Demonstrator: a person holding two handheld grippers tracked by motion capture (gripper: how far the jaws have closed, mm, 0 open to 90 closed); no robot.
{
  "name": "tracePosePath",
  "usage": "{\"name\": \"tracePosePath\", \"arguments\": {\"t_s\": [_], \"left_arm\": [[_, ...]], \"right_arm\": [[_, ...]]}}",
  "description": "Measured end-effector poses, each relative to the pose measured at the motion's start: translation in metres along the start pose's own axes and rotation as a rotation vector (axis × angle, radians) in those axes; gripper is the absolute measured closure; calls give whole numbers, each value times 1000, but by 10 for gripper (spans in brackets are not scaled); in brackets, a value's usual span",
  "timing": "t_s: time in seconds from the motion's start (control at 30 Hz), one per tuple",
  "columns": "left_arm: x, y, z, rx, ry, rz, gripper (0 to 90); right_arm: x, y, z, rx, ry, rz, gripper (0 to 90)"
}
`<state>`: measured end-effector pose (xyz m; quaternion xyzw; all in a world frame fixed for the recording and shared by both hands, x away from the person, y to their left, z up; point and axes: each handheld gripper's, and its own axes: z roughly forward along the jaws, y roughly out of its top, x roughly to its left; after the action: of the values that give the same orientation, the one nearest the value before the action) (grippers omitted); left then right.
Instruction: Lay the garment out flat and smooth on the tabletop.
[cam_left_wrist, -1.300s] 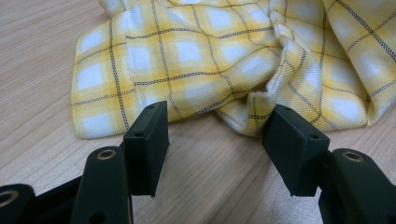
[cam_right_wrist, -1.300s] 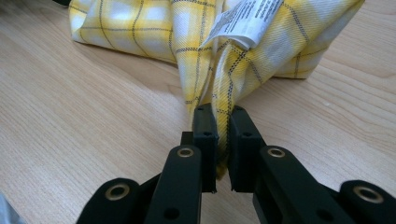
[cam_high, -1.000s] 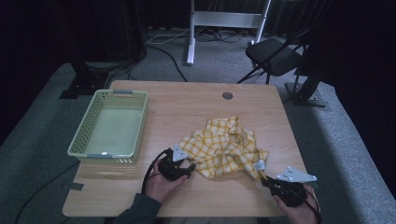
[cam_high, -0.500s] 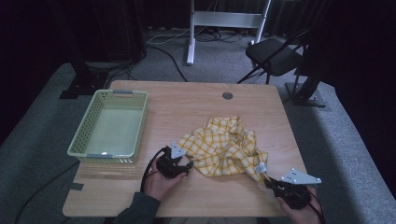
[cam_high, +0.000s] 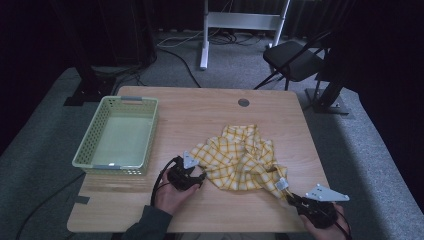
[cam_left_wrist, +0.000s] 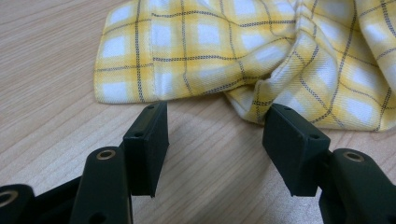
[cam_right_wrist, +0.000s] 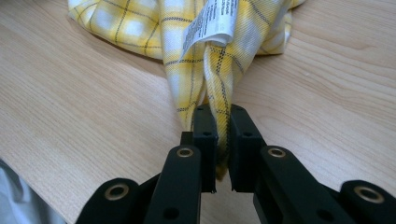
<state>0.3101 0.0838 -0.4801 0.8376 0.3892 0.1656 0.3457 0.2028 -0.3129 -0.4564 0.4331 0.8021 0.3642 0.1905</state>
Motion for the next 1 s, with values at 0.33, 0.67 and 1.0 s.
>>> {"name": "tracePosePath", "arguments": {"t_s": [0.33, 0.67, 1.0], "left_arm": [[-6, 9, -11, -3, 31, -22, 501], [-17, 20, -13, -39, -16, 29, 505], [-29, 26, 12, 56, -10, 87, 588]], "right_arm": [[-1, -6, -3, 5, -2, 12, 836], [-1, -7, -4, 4, -4, 15, 836], [-4, -8, -8, 1, -15, 21, 837]]}}
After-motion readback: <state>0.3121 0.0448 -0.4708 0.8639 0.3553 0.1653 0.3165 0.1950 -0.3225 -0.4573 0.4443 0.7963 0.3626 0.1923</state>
